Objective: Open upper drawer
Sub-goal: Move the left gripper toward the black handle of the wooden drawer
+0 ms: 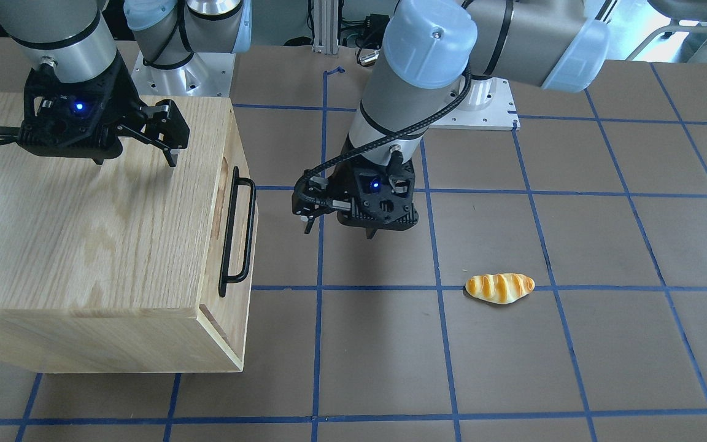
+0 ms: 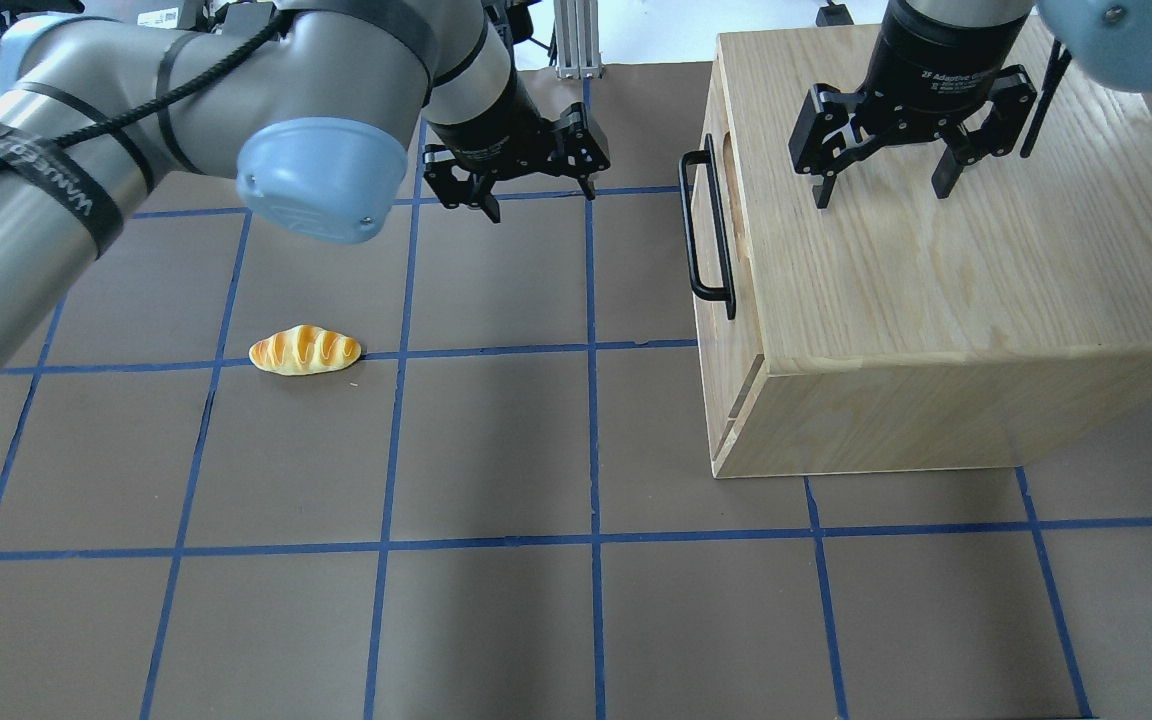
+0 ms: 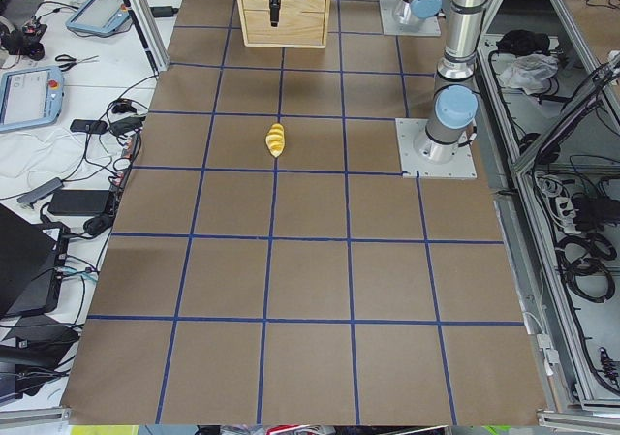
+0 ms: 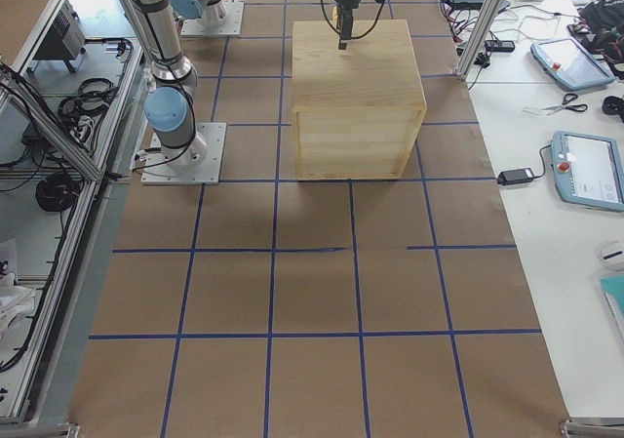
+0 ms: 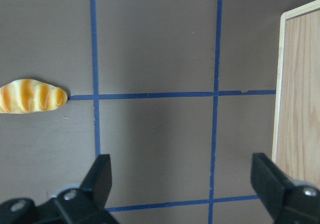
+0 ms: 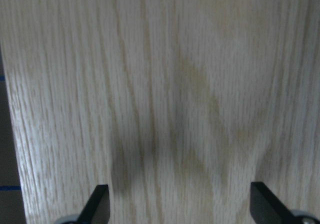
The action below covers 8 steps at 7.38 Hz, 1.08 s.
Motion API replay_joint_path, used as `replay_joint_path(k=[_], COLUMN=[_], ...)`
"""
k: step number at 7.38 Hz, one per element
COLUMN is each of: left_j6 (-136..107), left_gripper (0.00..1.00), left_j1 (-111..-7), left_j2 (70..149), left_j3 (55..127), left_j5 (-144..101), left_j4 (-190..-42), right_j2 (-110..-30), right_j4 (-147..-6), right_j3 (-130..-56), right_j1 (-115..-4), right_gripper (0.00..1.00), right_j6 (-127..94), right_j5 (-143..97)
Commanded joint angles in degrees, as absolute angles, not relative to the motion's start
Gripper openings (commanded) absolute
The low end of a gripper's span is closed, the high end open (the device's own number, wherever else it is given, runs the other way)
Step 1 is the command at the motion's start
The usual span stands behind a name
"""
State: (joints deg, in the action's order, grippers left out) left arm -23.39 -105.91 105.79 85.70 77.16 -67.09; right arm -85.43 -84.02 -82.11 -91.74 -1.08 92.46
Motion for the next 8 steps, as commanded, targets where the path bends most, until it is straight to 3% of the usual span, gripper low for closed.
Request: replay_joint_path(k=[1,8], left_j6=[-35.74,-42.1], left_gripper=[1.0,1.0], left_j1=[-108.62,-110.48], left_j2=[108.44,111.0], left_j3=[85.6,85.69], left_j5=[72.69,68.82], left_j4=[-64.17,-61.53], right_j2=[-85.43,-85.43], right_j4=[-84.02,-84.02], right_j3=[-82.09,-82.09], right_j1=[-91.76,-91.76], right_gripper=[1.0,1.0], right_j6=[-1.14,-1.06], right_j5=[92.46,92.46])
